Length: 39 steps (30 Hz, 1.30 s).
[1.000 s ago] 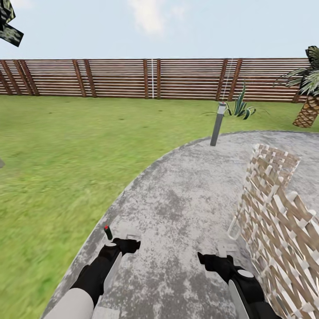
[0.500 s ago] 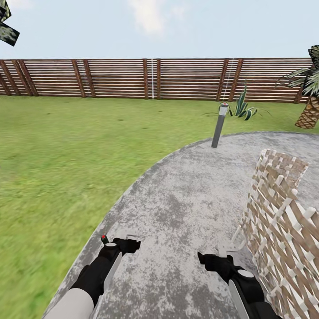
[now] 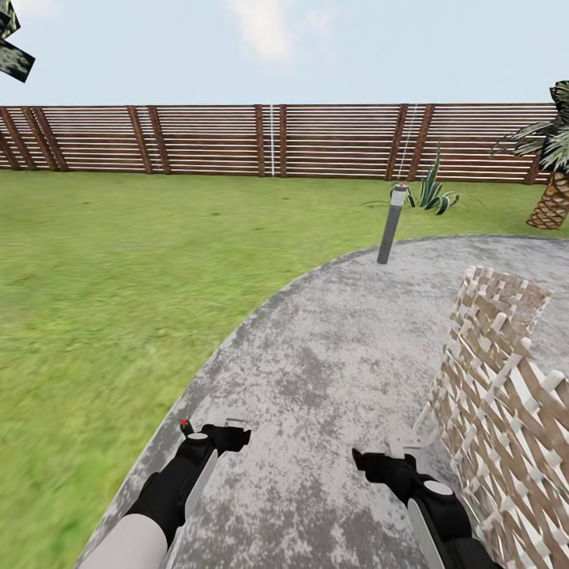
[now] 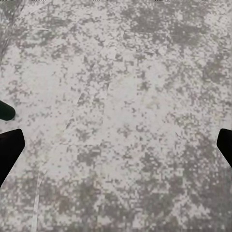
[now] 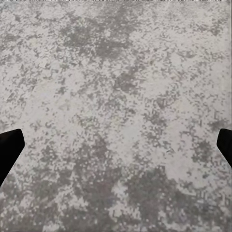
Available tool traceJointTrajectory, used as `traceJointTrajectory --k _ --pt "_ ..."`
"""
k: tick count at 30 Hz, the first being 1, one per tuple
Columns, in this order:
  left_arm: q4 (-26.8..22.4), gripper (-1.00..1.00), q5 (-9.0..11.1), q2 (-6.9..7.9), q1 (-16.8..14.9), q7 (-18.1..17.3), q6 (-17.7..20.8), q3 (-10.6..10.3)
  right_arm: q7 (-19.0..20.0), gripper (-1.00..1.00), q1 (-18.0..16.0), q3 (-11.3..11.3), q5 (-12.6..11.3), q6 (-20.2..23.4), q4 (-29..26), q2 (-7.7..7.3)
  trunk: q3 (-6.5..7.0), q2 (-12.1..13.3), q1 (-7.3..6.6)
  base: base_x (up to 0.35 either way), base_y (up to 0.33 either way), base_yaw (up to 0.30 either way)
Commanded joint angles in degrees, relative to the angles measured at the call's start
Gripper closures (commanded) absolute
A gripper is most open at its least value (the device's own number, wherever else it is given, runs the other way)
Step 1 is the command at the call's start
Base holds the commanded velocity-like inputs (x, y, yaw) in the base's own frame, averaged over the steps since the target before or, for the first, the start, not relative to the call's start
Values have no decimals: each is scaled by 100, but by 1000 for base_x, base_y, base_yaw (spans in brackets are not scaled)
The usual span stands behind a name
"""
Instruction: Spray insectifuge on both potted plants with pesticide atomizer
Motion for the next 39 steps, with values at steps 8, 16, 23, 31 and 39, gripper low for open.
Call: traceJointTrajectory --k 8,16,23,31,39 --pt "-4 -100 6 0 -2 -44 24 -9 -36 -100 -2 -16 -35 65 -17 9 -5 -2 0 225 0 0" --pt "-4 -100 6 1 -2 -46 29 -7 -39 -100 -2 5 -25 81 -311 20 -5 -2 0 30 0 0" --pt "-3 -100 5 0 -2 -42 30 -7 -38 -100 -2 20 -26 79 -316 20 -5 -2 0 0 0 61" --pt "-7 -100 -2 1 -2 -45 27 -16 -38 -100 -2 22 -25 73 -308 19 -18 -2 0 0 0 203" --pt "-8 -100 5 -1 -2 -46 28 -16 -38 -100 -2 18 -25 72 -307 19 -33 -2 0 0 0 120"
